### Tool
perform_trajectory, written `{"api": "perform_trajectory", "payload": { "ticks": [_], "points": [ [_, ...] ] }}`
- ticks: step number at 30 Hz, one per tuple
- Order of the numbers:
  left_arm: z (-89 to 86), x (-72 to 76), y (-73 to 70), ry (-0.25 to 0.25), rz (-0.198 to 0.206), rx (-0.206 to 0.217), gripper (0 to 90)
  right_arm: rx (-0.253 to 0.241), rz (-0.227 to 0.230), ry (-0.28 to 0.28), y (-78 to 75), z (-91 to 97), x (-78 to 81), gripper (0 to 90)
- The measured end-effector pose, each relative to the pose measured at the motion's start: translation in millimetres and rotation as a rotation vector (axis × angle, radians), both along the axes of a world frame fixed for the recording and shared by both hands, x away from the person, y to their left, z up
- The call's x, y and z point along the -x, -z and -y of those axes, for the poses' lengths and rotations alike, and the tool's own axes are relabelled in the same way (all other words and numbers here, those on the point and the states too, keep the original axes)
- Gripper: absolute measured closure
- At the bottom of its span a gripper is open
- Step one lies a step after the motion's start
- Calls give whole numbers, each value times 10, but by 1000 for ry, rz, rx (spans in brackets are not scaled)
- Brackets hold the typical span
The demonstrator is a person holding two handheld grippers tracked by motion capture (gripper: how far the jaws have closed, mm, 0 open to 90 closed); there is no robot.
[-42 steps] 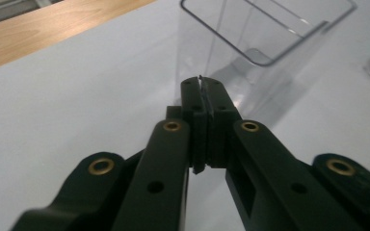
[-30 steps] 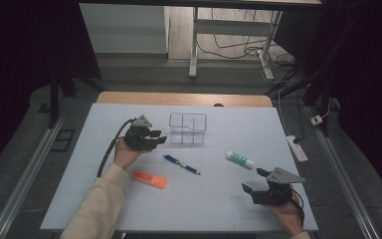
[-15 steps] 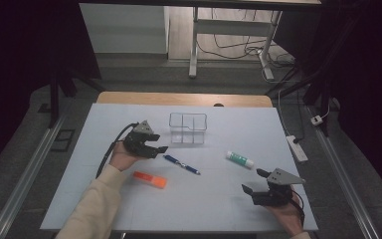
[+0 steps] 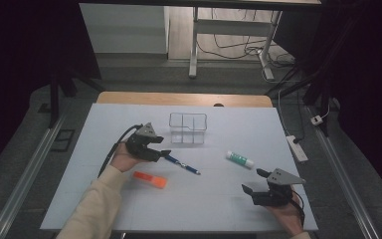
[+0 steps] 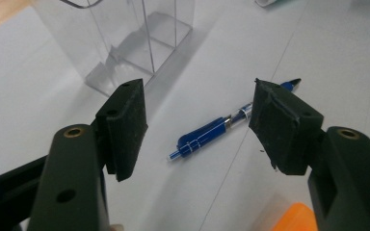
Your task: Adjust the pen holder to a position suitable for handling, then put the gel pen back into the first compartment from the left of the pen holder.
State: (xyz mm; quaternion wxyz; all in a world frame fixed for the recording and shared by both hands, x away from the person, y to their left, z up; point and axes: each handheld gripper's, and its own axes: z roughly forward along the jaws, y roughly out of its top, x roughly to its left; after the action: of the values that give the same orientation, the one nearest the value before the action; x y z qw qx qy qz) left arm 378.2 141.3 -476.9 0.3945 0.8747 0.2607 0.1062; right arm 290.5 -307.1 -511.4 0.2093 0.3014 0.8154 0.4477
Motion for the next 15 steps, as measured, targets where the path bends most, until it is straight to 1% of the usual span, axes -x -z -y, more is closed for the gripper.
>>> {"api": "perform_trajectory", "payload": {
  "ticks": [8, 13, 15],
  "points": [
    [64, 8, 4, 37, 0, -13, 371, 2, -1, 2, -6, 4, -3, 179],
    [121, 22, 8, 72, 1, -42, 371, 3, 0, 0, -6, 2, 0, 179],
    [149, 28, 14, 82, 0, -45, 371, 3, -1, 1, -6, 3, 0, 179]
  ]
}}
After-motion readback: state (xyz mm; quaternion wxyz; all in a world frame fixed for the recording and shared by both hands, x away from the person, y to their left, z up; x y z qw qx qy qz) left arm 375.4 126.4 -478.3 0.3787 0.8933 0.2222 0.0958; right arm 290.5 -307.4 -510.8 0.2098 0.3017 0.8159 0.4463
